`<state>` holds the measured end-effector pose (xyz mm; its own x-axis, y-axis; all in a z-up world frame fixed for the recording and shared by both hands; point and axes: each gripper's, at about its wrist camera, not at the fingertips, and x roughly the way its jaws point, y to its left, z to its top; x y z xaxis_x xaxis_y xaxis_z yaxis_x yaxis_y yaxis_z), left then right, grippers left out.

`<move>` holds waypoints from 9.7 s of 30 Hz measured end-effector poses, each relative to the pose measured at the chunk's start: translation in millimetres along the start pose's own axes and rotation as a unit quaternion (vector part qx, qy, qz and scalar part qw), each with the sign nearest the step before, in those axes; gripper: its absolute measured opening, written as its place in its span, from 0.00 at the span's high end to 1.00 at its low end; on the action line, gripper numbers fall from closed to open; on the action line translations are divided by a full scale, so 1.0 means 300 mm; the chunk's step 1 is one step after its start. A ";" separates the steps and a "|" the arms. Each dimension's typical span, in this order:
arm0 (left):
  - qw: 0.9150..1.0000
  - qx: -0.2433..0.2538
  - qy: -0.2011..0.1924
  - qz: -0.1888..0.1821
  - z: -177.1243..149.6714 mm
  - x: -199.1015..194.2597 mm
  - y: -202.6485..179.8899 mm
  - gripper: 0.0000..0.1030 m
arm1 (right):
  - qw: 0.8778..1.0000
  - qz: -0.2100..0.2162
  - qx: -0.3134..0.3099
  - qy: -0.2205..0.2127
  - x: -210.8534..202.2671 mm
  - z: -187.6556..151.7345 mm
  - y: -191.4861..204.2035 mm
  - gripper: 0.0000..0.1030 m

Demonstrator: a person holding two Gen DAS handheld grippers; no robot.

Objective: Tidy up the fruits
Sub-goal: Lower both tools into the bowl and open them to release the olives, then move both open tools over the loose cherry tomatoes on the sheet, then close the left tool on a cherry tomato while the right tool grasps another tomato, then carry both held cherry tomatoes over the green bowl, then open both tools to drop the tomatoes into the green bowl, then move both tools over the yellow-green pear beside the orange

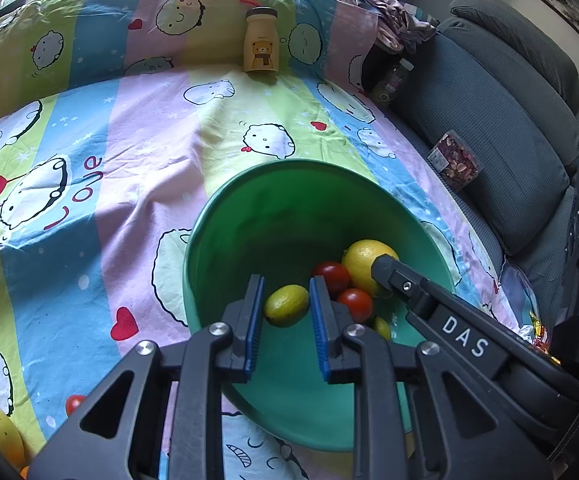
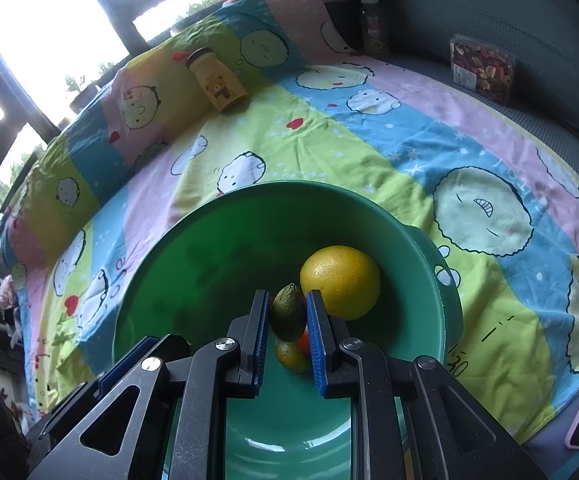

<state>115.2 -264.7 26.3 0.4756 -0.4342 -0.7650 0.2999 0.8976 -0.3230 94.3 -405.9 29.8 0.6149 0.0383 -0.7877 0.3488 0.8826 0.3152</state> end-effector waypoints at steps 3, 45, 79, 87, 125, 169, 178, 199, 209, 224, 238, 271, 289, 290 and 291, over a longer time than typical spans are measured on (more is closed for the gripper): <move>1.000 -0.001 0.000 0.000 0.000 0.000 0.000 0.78 | 1.000 -0.001 0.000 0.000 -0.001 0.000 -0.001 0.80; 0.992 -0.074 -0.051 0.090 -0.284 -0.506 0.308 0.42 | 0.981 0.158 -0.109 -0.021 -0.216 -0.140 0.228 0.44; 0.970 -0.019 0.209 0.120 -0.339 -0.205 0.454 0.66 | 0.948 0.181 -0.181 0.187 0.165 -0.397 0.478 0.64; 0.966 -0.011 0.225 0.126 -0.342 -0.180 0.465 0.66 | 0.947 0.175 -0.181 0.198 0.192 -0.407 0.488 0.67; 0.989 -0.070 0.064 0.110 -0.241 -0.310 0.459 0.71 | 0.960 0.193 -0.153 0.133 0.131 -0.326 0.457 0.72; 0.994 -0.001 -0.101 0.031 -0.036 -0.279 0.171 0.71 | 0.984 0.164 0.002 -0.072 -0.072 -0.041 0.138 0.72; 0.996 0.002 -0.085 0.011 -0.018 -0.220 0.112 0.71 | 0.987 0.136 0.018 -0.082 -0.072 -0.020 0.080 0.72; 1.000 0.015 -0.028 0.001 0.023 -0.042 0.017 0.70 | 0.996 0.064 0.042 -0.055 -0.030 0.000 -0.021 0.72; 1.000 0.017 -0.003 0.008 0.016 0.001 0.011 0.70 | 0.997 0.045 0.046 -0.040 -0.011 0.000 -0.037 0.72; 0.999 0.035 0.009 -0.006 0.021 0.030 -0.031 0.70 | 0.998 0.027 0.050 -0.033 -0.001 -0.002 -0.048 0.71; 0.999 0.043 0.021 0.001 0.026 0.060 -0.042 0.70 | 0.998 0.018 0.049 -0.027 0.008 -0.002 -0.060 0.71; 0.999 0.033 0.026 0.015 0.031 0.051 -0.030 0.61 | 0.996 0.052 0.065 -0.015 0.012 -0.008 -0.075 0.71; 0.991 -0.038 -0.091 0.087 -0.064 -0.393 0.226 0.15 | 0.988 0.152 -0.004 -0.040 -0.089 -0.037 0.119 0.22; 0.989 -0.049 -0.094 0.100 -0.081 -0.421 0.263 0.15 | 0.986 0.161 -0.015 -0.039 -0.094 -0.045 0.146 0.22; 0.986 -0.061 -0.097 0.117 -0.099 -0.447 0.301 0.15 | 0.984 0.170 -0.027 -0.037 -0.099 -0.052 0.174 0.20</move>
<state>53.9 -123.1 83.2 0.6734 -0.2099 -0.7088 0.0666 0.9722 -0.2246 83.1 -353.5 61.3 0.7404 0.3035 -0.5997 0.0769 0.8481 0.5242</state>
